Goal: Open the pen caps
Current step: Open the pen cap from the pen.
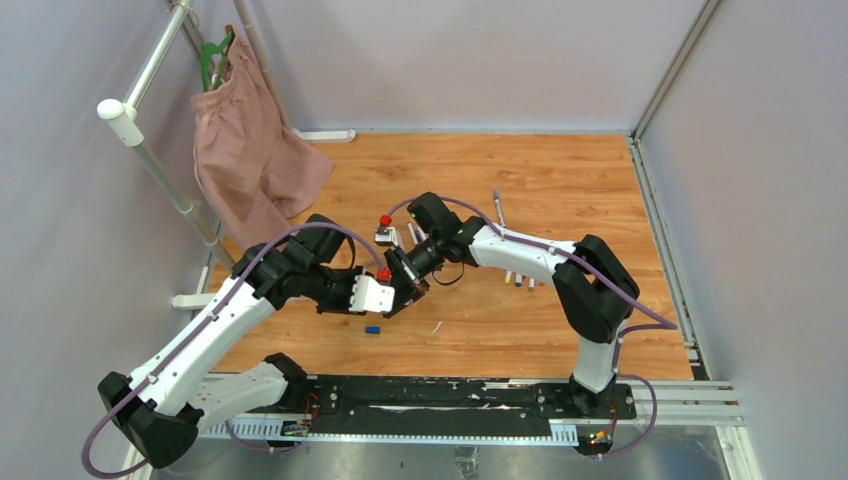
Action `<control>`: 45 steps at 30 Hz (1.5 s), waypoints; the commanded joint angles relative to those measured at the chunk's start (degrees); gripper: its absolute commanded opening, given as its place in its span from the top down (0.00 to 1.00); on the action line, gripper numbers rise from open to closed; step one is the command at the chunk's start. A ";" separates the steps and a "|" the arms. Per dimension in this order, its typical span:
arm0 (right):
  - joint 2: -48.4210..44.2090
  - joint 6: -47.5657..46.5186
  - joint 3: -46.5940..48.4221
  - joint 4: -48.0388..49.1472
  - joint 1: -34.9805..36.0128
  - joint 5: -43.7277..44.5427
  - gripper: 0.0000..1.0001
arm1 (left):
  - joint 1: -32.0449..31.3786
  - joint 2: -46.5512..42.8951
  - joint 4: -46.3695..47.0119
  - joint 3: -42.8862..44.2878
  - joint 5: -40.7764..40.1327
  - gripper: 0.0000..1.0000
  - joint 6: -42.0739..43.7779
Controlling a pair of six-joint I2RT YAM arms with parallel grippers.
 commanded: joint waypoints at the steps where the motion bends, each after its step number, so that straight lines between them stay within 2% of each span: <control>1: -2.09 -1.40 -1.11 -0.70 -0.67 -1.23 1.00 | -0.58 0.25 -1.21 1.05 2.51 0.64 0.06; 7: -2.14 -1.44 -0.94 -0.66 -0.66 -0.61 1.00 | -0.53 0.59 -1.13 0.10 4.42 0.60 -0.42; 13: -2.17 -1.24 -0.52 -0.43 -0.70 -0.11 1.00 | -0.53 2.97 -1.03 -0.25 5.35 0.63 -1.48; 15: -2.21 -1.15 -0.56 -0.36 -0.66 0.22 1.00 | -0.53 4.54 -1.03 -0.10 4.21 0.69 -2.11; 18: -2.66 -1.15 -1.21 -0.31 -0.73 1.33 1.00 | -0.53 7.17 -1.04 0.56 1.58 0.90 -3.77; 20: -3.11 -1.28 -2.01 -0.24 -1.01 2.20 1.00 | -0.54 8.60 -0.98 1.09 -0.11 1.00 -4.76; 28: -11.12 -3.55 -13.15 -0.97 -7.05 5.39 1.00 | -0.33 9.23 -0.95 0.76 -8.72 1.00 -4.74; 34: -20.26 -7.74 -23.48 -5.77 -11.39 7.54 1.00 | 5.54 10.44 0.96 0.31 -15.30 1.00 -0.35; 38: -23.30 -10.87 -25.23 -10.69 -13.17 9.39 1.00 | 6.24 12.90 4.25 0.92 -16.48 1.00 -1.58; 41: -25.32 -11.71 -24.71 -13.22 -16.20 14.13 1.00 | 6.17 15.08 8.76 0.96 -13.20 1.00 -5.45; 45: -28.46 -11.89 -23.37 -17.94 -21.82 29.14 1.00 | 5.63 20.64 15.62 0.95 -10.54 1.00 -11.57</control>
